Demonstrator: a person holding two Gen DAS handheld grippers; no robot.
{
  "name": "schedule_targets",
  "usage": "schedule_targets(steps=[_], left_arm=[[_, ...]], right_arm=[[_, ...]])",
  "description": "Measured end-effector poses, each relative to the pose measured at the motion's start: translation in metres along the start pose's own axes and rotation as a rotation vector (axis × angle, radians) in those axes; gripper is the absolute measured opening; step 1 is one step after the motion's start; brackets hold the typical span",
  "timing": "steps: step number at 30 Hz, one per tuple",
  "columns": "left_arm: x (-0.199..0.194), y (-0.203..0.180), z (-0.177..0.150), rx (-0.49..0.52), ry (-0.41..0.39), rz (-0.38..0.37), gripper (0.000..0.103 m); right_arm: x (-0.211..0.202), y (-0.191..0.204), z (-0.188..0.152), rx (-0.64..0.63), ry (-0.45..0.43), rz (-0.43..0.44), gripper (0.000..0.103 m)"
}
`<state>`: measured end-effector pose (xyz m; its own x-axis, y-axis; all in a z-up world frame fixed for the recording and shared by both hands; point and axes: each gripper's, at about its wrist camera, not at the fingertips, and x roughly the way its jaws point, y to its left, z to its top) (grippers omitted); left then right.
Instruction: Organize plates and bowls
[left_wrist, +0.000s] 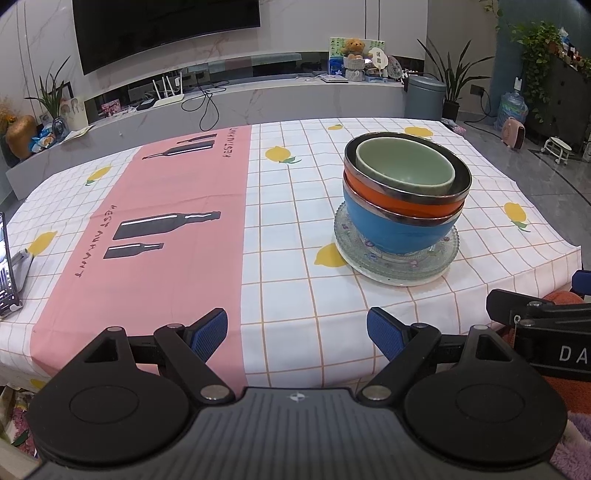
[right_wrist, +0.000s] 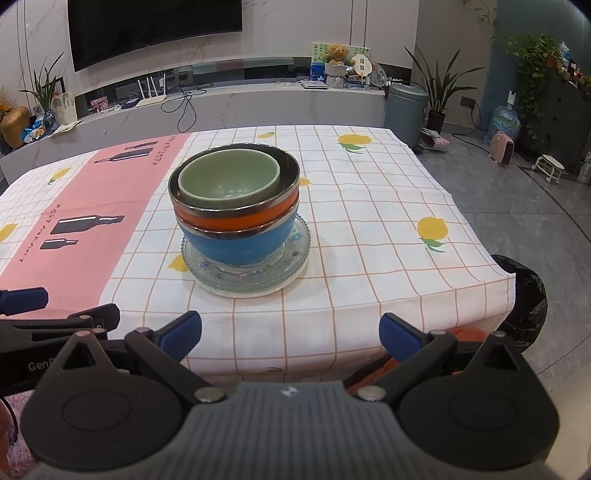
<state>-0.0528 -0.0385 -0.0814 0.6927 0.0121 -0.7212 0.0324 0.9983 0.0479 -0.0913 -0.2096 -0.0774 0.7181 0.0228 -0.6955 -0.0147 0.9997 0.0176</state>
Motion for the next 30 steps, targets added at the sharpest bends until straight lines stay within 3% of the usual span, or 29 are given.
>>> schedule_targets(steps=[30], left_arm=[[-0.0025, -0.0006, -0.0011, 0.001, -0.006, -0.001, 0.1]], right_arm=[[0.0018, 0.0014, -0.0031, 0.002, 0.013, 0.01, 0.1]])
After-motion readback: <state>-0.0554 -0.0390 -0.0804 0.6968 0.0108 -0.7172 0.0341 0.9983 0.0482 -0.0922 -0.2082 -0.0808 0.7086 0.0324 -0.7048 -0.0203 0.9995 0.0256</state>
